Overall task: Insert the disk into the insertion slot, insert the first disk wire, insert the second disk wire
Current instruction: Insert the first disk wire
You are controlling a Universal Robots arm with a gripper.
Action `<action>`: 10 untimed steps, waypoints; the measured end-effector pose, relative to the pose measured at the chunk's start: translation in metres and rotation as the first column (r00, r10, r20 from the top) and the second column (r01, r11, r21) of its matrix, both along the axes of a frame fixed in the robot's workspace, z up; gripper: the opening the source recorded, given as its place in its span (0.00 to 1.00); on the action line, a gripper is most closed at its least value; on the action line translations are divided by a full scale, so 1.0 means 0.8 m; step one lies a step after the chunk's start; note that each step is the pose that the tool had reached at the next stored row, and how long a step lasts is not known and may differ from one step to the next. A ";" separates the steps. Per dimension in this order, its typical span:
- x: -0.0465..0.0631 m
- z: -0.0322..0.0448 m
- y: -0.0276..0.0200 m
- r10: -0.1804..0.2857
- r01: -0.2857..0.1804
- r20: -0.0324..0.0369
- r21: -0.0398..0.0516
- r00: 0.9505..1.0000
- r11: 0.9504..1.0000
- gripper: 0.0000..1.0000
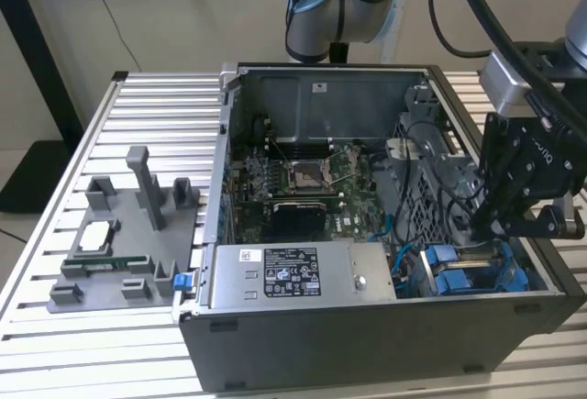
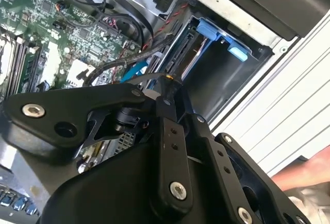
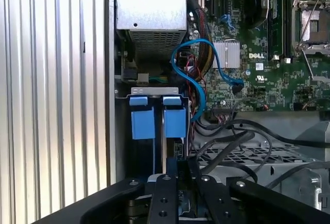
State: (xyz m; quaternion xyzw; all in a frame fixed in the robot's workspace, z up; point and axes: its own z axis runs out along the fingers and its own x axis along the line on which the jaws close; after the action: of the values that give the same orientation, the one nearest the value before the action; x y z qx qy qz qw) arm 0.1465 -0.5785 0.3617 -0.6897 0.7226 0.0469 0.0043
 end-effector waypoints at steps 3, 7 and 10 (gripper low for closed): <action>0.001 -0.0031 0.0000 -0.017 0.017 -0.003 0.000 1.000 1.000 0.00; 0.004 -0.0082 0.0000 -0.038 0.038 -0.005 0.000 0.999 0.999 0.00; 0.010 -0.0119 0.0000 -0.043 0.043 -0.011 -0.001 0.999 0.999 0.00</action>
State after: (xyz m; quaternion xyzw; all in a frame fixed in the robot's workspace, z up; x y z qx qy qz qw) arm 0.1543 -0.5785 0.3522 -0.6737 0.7373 0.0505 0.0011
